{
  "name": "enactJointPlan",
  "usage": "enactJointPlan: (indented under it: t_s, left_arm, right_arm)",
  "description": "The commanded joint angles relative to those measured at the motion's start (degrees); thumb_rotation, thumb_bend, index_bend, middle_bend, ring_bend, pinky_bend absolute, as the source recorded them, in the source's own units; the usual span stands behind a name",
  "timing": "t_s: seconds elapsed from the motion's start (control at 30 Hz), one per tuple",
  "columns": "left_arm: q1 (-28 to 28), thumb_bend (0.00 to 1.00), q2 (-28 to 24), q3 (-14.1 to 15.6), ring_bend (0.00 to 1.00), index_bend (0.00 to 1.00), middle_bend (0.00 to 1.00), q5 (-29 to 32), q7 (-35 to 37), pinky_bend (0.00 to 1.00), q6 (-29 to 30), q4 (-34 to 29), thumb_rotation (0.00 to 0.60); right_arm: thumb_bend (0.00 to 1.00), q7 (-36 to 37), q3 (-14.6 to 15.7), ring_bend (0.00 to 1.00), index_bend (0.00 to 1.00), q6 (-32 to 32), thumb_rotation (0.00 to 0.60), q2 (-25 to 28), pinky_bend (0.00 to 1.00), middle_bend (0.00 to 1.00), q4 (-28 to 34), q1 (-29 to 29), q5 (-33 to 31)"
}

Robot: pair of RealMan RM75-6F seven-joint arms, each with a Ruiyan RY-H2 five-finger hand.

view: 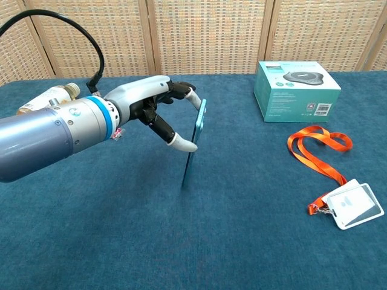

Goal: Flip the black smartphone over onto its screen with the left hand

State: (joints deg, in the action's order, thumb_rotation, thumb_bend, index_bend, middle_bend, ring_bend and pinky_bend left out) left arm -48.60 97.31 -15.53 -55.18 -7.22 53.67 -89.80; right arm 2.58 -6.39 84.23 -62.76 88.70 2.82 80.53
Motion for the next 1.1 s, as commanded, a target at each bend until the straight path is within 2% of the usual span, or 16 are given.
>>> enactJointPlan:
  t_s: [0.03,0.2,0.43,0.57,0.63,0.77,0.8,0.93,1.1]
  left_arm:
    - [4.12,0.11,0.87,0.94,0.0,0.78,0.0,-7.94,12.06,0.0,0.55,3.74,0.6]
    - [6.76,0.11,1.24,3.08,0.0,0.77,0.0,-14.13,21.31,0.0,2.05,8.2,0.6]
    - [8.96,0.11,1.58,4.98,0.0,0.75,0.0,-15.88,30.11,0.0,0.64,13.63,0.6]
    - [10.48,0.11,1.96,5.53,0.0,0.71,0.0,-16.59,34.94,0.0,0.91,16.28,0.6]
    - [11.65,0.1,1.91,5.82,0.0,0.63,0.0,-17.26,37.97,0.0,1.71,17.71,0.6]
    - [13.17,0.04,1.36,6.77,0.0,0.09,0.0,-18.68,42.11,0.0,2.24,20.26,0.6]
    - [13.43,0.02,1.17,7.1,0.0,0.02,0.0,-19.07,42.74,0.0,2.26,20.83,0.6]
    - [14.69,0.0,-0.58,8.24,0.0,0.0,0.0,-21.44,45.65,0.0,3.64,21.74,0.6]
    - [17.28,0.0,-5.59,9.91,0.0,0.0,0.0,-27.49,45.31,0.0,11.25,19.56,0.6]
  right_arm:
    - [0.0,-0.18,0.01,0.0,0.0,0.01,0.6,-0.05,0.0,0.0,0.0,0.0,-0.03]
    - [0.0,-0.55,0.02,0.0,0.0,-0.06,0.6,-0.18,0.0,0.0,0.02,0.03,-0.14]
    - [0.0,-1.57,0.25,0.0,0.0,-0.2,0.6,-0.48,0.0,0.0,0.18,0.19,0.15]
    - [0.0,-2.14,0.35,0.0,0.0,-0.18,0.6,-0.66,0.0,0.0,0.36,0.26,0.32]
    - [0.0,-2.47,0.43,0.0,0.0,-0.09,0.6,-0.74,0.0,0.0,0.52,0.26,0.48]
    - [0.0,-2.89,0.55,0.0,0.0,-0.03,0.6,-0.83,0.0,0.0,0.74,0.29,0.68]
    - [0.0,-2.96,0.58,0.0,0.0,0.0,0.6,-0.84,0.0,0.0,0.79,0.29,0.76]
    - [0.0,-3.13,0.67,0.0,0.0,0.2,0.6,-0.84,0.0,0.0,1.05,0.3,1.13]
    - [0.0,-3.07,0.85,0.0,0.0,0.39,0.6,-0.69,0.0,0.0,1.42,0.27,1.6]
